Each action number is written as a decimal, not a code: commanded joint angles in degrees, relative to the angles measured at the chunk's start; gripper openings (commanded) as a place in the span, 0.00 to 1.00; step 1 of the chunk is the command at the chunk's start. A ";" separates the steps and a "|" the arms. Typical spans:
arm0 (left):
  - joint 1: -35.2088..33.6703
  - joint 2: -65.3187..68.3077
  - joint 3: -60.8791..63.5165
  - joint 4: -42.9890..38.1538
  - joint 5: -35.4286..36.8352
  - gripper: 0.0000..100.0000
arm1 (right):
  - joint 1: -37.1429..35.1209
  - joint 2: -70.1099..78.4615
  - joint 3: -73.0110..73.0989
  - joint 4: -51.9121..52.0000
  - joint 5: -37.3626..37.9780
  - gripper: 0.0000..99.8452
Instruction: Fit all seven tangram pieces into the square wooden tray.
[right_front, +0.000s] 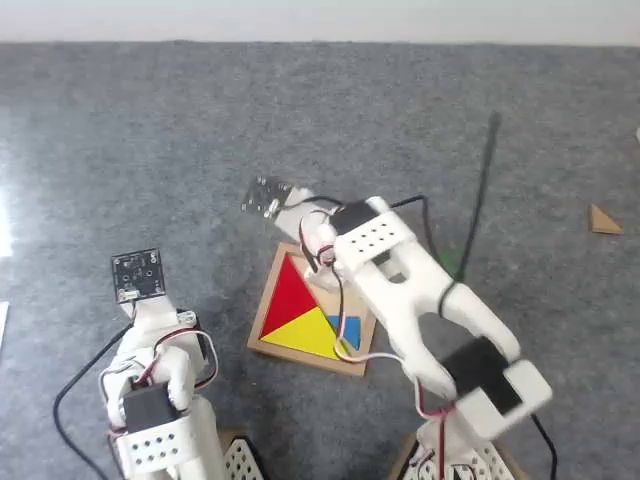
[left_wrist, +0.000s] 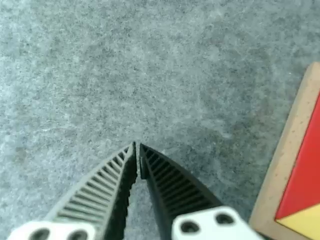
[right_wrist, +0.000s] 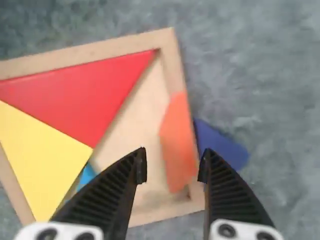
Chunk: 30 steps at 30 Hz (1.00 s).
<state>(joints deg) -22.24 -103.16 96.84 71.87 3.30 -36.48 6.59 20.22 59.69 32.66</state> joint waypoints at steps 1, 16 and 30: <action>0.00 -1.05 -0.40 0.44 -0.26 0.01 | 0.84 1.71 -2.29 -0.40 0.70 0.17; 0.00 -1.05 -0.40 0.44 -0.26 0.01 | 0.66 1.71 -2.46 1.63 2.55 0.04; 0.00 -1.05 -0.40 0.44 -0.26 0.01 | -1.45 3.30 -3.60 3.03 3.87 0.10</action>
<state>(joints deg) -22.24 -103.16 96.84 71.87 3.30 -39.03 9.93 19.52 63.56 35.91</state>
